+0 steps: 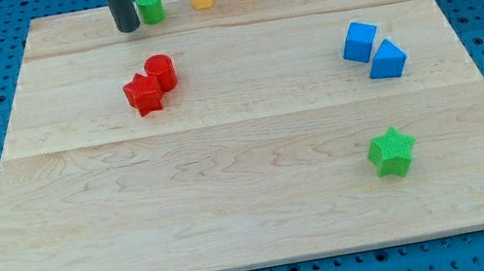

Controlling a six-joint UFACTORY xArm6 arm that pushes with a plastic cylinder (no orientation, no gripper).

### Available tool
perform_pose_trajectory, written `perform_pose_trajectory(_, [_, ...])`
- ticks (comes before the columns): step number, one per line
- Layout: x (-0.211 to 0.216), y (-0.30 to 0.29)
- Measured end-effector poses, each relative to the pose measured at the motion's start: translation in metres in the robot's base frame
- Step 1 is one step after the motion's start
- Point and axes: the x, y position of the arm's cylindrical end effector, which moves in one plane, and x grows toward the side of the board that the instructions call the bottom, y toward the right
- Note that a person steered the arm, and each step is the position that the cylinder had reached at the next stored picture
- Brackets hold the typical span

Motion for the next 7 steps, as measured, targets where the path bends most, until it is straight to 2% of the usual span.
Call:
perform_pose_trajectory(2, [0.003, 0.006])
perform_pose_trajectory(4, [-0.019, 0.006])
perform_pose_trajectory(7, [-0.010, 0.023])
